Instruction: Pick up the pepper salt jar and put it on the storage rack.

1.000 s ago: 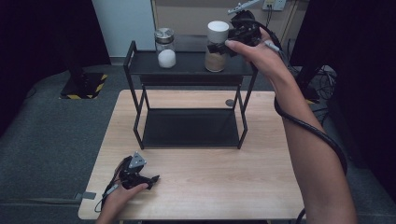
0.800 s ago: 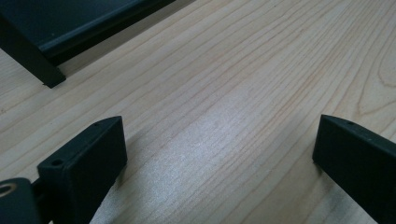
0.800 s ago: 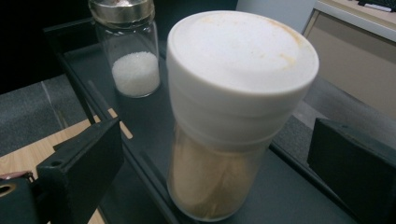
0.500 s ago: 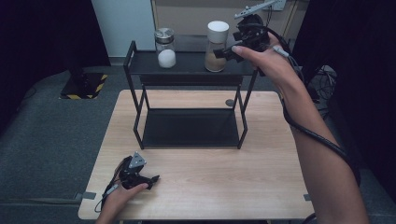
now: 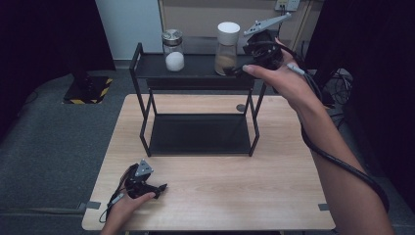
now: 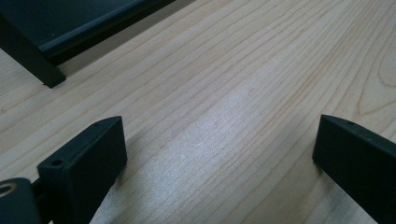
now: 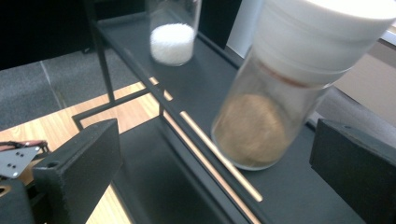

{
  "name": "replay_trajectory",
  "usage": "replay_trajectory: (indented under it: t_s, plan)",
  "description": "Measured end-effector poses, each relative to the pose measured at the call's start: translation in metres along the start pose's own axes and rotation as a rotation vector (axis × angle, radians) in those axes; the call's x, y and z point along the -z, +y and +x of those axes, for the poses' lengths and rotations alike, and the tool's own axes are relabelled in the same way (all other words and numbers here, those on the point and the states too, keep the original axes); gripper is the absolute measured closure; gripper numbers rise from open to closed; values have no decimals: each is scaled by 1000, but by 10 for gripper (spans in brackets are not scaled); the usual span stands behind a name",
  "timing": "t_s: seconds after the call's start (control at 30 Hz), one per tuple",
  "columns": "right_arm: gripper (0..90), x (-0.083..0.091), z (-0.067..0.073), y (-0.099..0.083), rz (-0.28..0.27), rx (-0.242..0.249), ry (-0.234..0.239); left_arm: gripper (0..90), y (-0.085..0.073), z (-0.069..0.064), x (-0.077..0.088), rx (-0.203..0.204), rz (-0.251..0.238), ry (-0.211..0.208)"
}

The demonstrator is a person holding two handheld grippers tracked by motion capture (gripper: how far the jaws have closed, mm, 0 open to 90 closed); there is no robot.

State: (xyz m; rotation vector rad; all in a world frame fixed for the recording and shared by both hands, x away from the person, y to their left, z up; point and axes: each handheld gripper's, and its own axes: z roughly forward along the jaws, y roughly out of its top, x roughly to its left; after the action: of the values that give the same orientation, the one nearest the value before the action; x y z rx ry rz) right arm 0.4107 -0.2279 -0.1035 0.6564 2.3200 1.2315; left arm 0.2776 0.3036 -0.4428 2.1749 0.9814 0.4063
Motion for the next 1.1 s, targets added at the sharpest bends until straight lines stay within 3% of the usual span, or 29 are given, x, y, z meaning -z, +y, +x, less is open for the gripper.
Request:
replay_trajectory:
  t_s: [0.5, 0.87, 1.1]
  plan:
    - [31, -9, 32, -33, 54, 40, 63, 18, 0, 0, 0, 0, 0, 0]
    - [33, -27, 42, -60, 109, 34, 94, 18, -1, 0, 0, 4, -4, 0]
    - [39, -37, 47, -74, 129, 37, 88, 18, 0, 0, 0, 3, -3, 0]
